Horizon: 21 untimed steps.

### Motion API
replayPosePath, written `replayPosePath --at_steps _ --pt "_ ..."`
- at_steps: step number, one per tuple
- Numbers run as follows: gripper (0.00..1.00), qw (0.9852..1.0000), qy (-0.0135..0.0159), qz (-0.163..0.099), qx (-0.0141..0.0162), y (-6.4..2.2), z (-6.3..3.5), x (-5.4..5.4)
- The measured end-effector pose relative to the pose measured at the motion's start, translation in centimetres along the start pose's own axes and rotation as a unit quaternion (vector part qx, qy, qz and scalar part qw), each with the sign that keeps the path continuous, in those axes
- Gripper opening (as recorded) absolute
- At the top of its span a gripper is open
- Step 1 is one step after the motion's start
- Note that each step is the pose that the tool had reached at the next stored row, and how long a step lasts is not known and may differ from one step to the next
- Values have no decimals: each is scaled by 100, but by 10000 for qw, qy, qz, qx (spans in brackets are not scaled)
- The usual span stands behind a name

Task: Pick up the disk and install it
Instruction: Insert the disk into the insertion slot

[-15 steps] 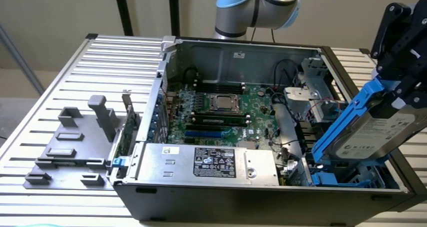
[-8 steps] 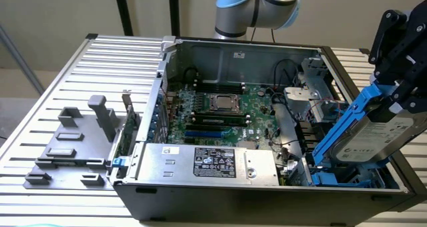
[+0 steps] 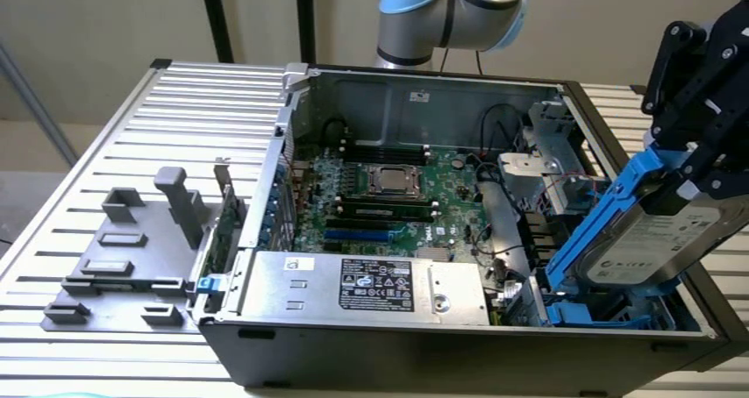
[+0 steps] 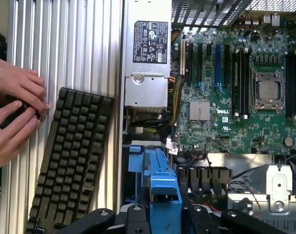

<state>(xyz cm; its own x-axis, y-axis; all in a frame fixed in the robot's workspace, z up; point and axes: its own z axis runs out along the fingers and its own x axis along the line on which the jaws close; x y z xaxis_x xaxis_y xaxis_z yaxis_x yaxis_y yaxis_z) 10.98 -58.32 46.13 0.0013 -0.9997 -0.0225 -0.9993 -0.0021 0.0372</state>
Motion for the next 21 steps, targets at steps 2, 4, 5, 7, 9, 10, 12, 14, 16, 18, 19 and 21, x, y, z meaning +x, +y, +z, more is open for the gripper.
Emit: replayPosePath --at_steps 2,4,5,7,9,10,12,14,16,18,19,21 --pt "33 10000 2 8 0 1 9 -5" --pt "33 10000 10 22 2 2 20 -5" --pt "33 10000 13 30 3 5 27 -8" --pt "33 10000 16 40 6 9 42 -14" --pt "33 10000 19 47 9 9 58 -16" --pt "33 10000 21 48 10 9 66 -17" --pt "33 10000 26 50 12 9 83 -20" --pt "33 10000 30 51 17 8 103 -25" --pt "33 10000 30 52 20 7 126 -28" --pt "33 10000 30 52 23 7 143 -30" --pt "33 10000 31 52 24 6 151 -31" --pt "33 10000 31 53 25 6 165 -32"
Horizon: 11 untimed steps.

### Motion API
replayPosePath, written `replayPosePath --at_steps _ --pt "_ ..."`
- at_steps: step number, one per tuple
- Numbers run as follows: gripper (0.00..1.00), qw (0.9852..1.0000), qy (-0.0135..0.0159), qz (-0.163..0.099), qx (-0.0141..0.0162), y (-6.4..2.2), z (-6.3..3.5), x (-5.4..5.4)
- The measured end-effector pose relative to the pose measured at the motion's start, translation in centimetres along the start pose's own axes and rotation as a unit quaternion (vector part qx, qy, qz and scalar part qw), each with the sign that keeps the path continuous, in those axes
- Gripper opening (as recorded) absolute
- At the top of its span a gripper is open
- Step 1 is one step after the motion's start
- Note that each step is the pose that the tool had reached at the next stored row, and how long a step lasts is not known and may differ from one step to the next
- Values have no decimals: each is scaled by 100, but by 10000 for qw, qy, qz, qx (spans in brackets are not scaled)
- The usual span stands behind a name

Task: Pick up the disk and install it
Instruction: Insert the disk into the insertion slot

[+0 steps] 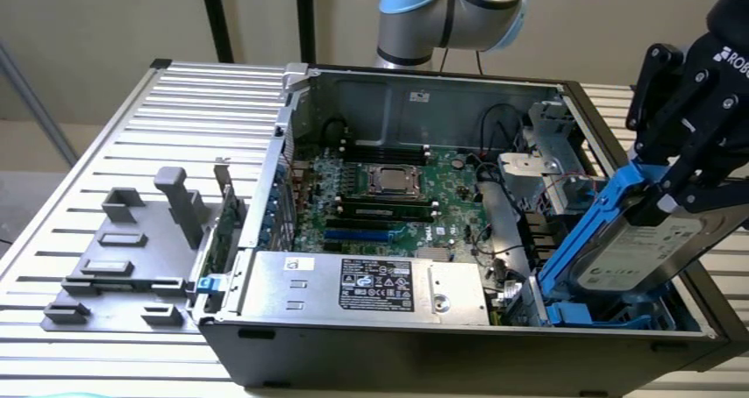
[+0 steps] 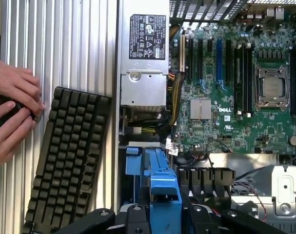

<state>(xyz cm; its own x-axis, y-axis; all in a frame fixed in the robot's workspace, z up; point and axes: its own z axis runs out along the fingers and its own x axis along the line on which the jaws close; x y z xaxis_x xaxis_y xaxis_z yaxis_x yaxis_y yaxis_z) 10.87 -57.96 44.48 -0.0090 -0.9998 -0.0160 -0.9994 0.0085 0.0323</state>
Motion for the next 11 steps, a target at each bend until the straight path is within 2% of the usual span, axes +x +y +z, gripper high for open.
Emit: replayPosePath --at_steps 11 --pt "33 10000 -2 47 1 -1 31 -25"
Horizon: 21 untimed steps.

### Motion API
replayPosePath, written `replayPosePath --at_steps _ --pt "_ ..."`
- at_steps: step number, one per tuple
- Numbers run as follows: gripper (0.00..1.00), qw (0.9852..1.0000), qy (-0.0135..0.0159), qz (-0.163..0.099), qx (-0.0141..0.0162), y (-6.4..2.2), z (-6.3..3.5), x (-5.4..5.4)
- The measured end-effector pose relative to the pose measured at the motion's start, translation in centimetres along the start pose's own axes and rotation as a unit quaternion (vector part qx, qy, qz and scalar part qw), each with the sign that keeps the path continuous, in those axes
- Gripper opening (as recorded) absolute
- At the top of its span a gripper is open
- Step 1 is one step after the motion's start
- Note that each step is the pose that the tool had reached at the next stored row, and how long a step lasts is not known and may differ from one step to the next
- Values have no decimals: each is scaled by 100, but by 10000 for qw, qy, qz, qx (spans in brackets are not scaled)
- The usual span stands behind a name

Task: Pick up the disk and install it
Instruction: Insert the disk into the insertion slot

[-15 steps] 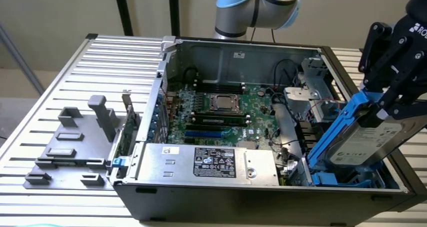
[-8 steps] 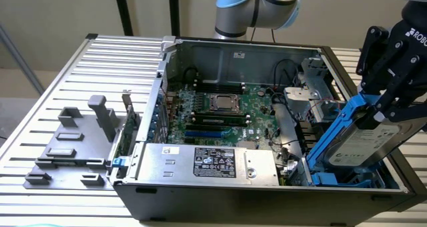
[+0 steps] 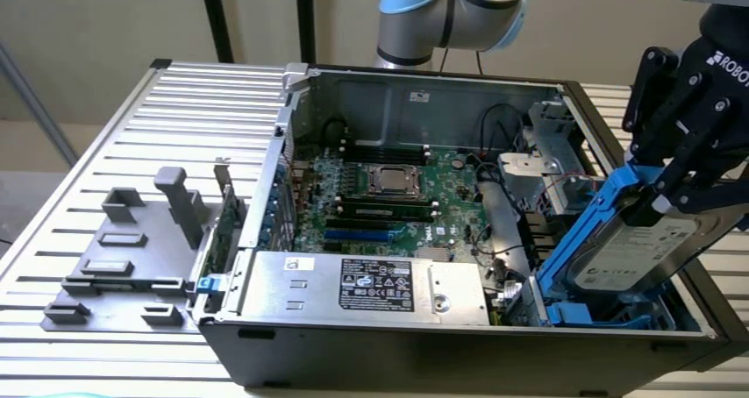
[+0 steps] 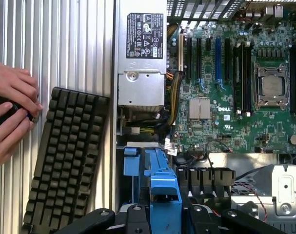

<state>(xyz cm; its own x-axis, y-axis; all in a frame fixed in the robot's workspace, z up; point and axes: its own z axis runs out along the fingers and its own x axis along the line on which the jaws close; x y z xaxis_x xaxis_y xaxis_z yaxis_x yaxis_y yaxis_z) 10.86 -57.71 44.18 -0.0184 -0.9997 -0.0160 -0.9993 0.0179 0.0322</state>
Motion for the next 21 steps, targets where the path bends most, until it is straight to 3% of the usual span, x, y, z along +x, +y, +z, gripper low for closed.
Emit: replayPosePath --at_steps 21 --pt "33 10000 -1 28 22 5 130 -1"
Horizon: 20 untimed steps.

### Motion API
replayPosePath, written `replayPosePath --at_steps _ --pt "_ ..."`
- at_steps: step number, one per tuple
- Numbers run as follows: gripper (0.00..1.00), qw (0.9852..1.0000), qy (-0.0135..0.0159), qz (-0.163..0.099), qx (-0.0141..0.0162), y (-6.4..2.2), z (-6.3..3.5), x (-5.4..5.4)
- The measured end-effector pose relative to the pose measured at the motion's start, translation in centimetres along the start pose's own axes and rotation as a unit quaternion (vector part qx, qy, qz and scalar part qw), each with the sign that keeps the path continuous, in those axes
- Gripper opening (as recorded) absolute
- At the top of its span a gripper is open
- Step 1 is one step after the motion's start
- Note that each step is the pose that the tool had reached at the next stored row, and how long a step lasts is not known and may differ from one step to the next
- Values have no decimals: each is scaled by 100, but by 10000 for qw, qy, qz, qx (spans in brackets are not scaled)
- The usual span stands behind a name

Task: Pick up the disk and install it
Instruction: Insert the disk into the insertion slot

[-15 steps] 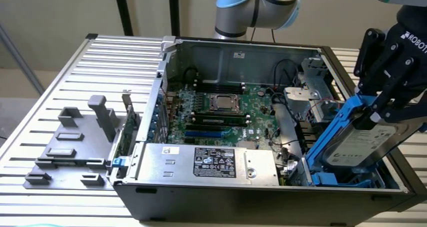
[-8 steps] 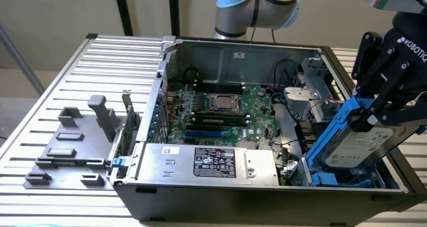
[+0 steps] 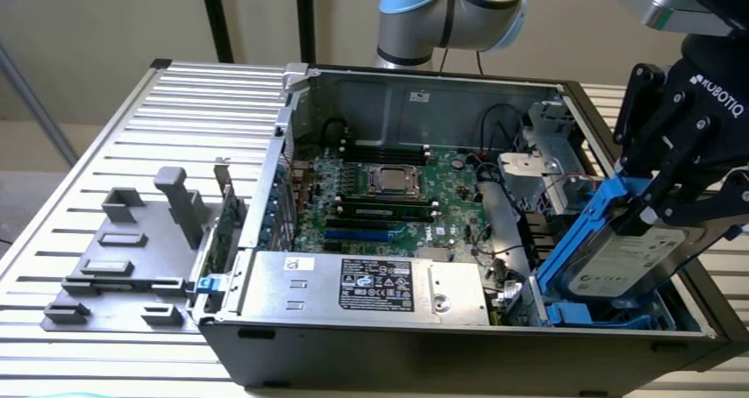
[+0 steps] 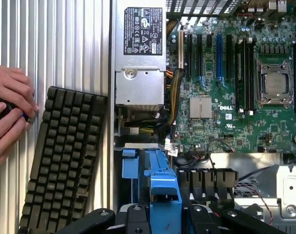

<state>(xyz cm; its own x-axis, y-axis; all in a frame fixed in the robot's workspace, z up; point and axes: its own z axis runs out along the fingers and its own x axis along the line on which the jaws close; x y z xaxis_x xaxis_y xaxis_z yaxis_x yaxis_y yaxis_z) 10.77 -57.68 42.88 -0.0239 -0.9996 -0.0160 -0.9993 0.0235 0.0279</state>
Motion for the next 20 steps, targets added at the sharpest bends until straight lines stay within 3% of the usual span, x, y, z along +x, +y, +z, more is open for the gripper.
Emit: replayPosePath --at_steps 5,6,11,15,17,19,20 --pt "34 10000 -1 0 1 0 17 0" --pt "40 10000 -1 0 1 0 19 1" --pt "40 10000 -1 0 1 -6 23 1" --pt "40 10000 -1 0 1 -121 18 -2" --pt "38 10000 0 0 1 -161 17 -3" --pt "26 10000 -1 1 1 -163 17 -4" --pt "26 10000 -1 1 1 -163 17 -4"
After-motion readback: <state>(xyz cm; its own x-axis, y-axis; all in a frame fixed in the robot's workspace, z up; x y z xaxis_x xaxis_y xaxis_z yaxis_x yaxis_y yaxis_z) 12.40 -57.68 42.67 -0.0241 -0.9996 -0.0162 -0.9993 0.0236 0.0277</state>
